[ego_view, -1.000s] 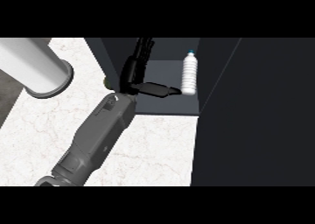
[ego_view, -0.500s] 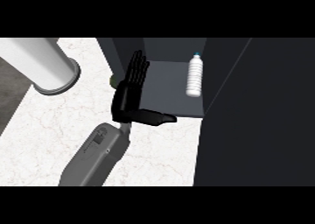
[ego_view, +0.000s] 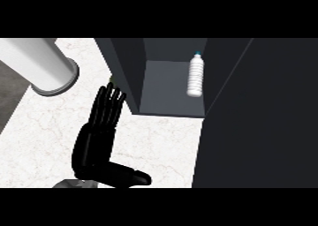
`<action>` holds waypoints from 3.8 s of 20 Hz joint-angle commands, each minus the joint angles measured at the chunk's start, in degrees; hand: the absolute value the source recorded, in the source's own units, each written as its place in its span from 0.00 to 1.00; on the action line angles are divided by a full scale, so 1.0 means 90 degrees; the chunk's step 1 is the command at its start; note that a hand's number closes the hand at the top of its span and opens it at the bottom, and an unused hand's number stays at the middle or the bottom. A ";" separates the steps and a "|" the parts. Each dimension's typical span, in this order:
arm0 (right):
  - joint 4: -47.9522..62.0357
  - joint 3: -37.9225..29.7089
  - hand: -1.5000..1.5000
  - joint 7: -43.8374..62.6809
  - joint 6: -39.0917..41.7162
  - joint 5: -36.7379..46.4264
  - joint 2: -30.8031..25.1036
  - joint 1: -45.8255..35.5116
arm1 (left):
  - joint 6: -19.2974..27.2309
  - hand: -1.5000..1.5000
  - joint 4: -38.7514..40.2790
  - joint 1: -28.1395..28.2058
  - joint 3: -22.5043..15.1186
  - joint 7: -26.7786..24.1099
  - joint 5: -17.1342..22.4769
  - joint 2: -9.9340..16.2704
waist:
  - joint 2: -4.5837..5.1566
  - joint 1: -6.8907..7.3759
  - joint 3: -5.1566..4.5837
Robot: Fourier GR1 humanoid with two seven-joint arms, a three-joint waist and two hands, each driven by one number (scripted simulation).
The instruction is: Pick up the bottled water, place it into the cabinet and close the cabinet
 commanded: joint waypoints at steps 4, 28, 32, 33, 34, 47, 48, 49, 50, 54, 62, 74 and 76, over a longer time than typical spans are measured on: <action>-0.0405 0.0789 1.00 0.0345 0.0631 0.0542 -0.0656 -0.0180 | 0.0262 0.00 -0.2086 0.1871 0.0085 -0.0072 -0.0183 0.0857 | 0.0040 -0.0102 -0.0008; -0.0603 0.1956 1.00 0.2407 0.0260 0.0811 0.0774 -0.1582 | -0.2181 0.00 -0.3704 0.5204 0.2533 -0.0879 0.1873 0.2315 | 0.0105 0.0141 -0.0032; -0.0201 0.1677 1.00 0.3005 -0.0053 0.0469 0.1060 -0.2651 | -0.2391 0.00 -0.3646 0.5261 0.2667 -0.0939 0.2045 0.2276 | 0.0135 0.0093 -0.0027; 0.0080 0.1585 1.00 0.2997 -0.0206 0.0496 0.1066 -0.2934 | -0.2539 0.00 -0.3968 0.5622 0.2865 -0.0942 0.2179 0.2370 | 0.0110 0.0169 -0.0020; 0.0369 0.1548 1.00 0.3030 -0.0494 0.0418 0.1074 -0.3349 | -0.2764 0.00 -0.3655 0.5536 0.3159 -0.0906 0.2459 0.2512 | 0.0132 0.0136 -0.0024; 0.2320 -0.0232 1.00 0.3589 -0.1808 -0.1835 0.1097 -0.6694 | -0.3968 0.00 -0.3522 0.6545 0.4366 -0.1141 0.3189 0.2341 | 0.0124 -0.0039 -0.0003; 0.2461 -0.0470 1.00 0.3954 -0.1920 -0.2107 0.1098 -0.7230 | -0.4175 0.00 -0.3348 0.6535 0.4263 -0.1159 0.3190 0.2299 | 0.0125 -0.0029 -0.0008; 0.2773 -0.0278 1.00 0.3580 -0.2140 -0.1986 0.1098 -0.7294 | -0.4173 0.00 -0.3269 0.6477 0.4721 -0.1012 0.3638 0.2516 | 0.0126 -0.0074 -0.0006; 0.3195 -0.0887 1.00 0.3582 -0.1618 -0.2194 0.1099 -0.7569 | -0.4195 0.00 -0.3656 0.6794 0.4383 -0.1058 0.3261 0.2202 | 0.0129 -0.0032 -0.0002; 0.4325 -0.1488 1.00 0.3199 -0.0914 -0.2481 0.0971 -0.8018 | -0.4758 0.00 -0.3368 0.6983 0.4765 -0.1065 0.3503 0.2008 | 0.0125 -0.0091 -0.0003; 0.5643 -0.1849 1.00 0.3216 -0.0420 -0.2561 0.1014 -0.9302 | -0.5188 0.00 -0.3140 0.6956 0.5497 -0.0730 0.3836 0.1803 | 0.0110 -0.0172 -0.0006; 0.6837 -0.1315 1.00 0.2544 -0.0314 -0.2939 0.1096 -0.9880 | -0.5080 0.00 -0.3266 0.6510 0.5378 -0.0160 0.4066 0.1870 | 0.0178 0.0000 -0.0007; 0.6951 -0.1666 1.00 0.2485 0.0076 -0.2883 0.1093 -0.9831 | -0.5180 0.00 -0.3304 0.6694 0.5389 -0.0108 0.4069 0.1748 | 0.0169 -0.0008 -0.0005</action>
